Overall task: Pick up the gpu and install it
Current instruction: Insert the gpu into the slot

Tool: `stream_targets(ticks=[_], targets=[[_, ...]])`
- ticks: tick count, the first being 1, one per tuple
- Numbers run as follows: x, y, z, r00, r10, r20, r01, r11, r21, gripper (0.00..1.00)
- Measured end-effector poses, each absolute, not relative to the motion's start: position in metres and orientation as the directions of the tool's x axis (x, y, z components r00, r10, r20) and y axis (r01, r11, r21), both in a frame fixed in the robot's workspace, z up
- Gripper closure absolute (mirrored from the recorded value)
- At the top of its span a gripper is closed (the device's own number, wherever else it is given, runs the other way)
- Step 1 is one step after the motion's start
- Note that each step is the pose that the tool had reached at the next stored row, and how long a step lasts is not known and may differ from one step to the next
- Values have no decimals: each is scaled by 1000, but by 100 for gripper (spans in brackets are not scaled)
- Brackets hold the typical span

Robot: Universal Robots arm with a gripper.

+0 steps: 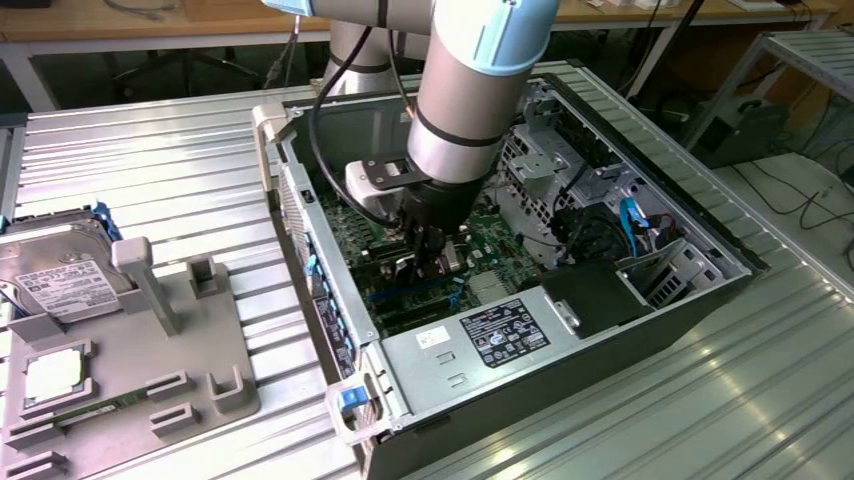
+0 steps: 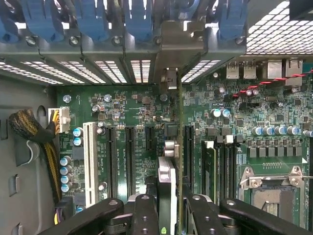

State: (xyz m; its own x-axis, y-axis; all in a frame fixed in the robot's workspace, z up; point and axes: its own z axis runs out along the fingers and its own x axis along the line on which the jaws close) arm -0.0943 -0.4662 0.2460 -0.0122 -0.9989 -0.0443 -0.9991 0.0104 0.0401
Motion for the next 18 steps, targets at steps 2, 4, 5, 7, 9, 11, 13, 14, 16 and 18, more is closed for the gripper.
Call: stream_targets(ticks=[2,4,5,7,9,11,13,14,16,18], targets=[[-94,-466,245,-12,-999,-45,-999,10,44,72],[-94,-466,246,-12,-999,-46,-999,10,44,72],[-94,-466,247,-12,-999,-46,-999,10,44,72],[-94,-466,248,-12,-999,-45,-999,10,45,72],[-94,-466,249,-12,-999,-45,-999,10,45,72],[-94,-466,249,-12,-999,-45,-999,10,45,72],[-94,-466,249,-12,-999,-45,-999,10,45,72],[-94,-466,249,-12,-999,-45,-999,10,45,72],[-94,-466,249,-12,-999,-45,-999,10,45,72],[-95,-466,249,-12,-999,-45,-999,10,45,72]])
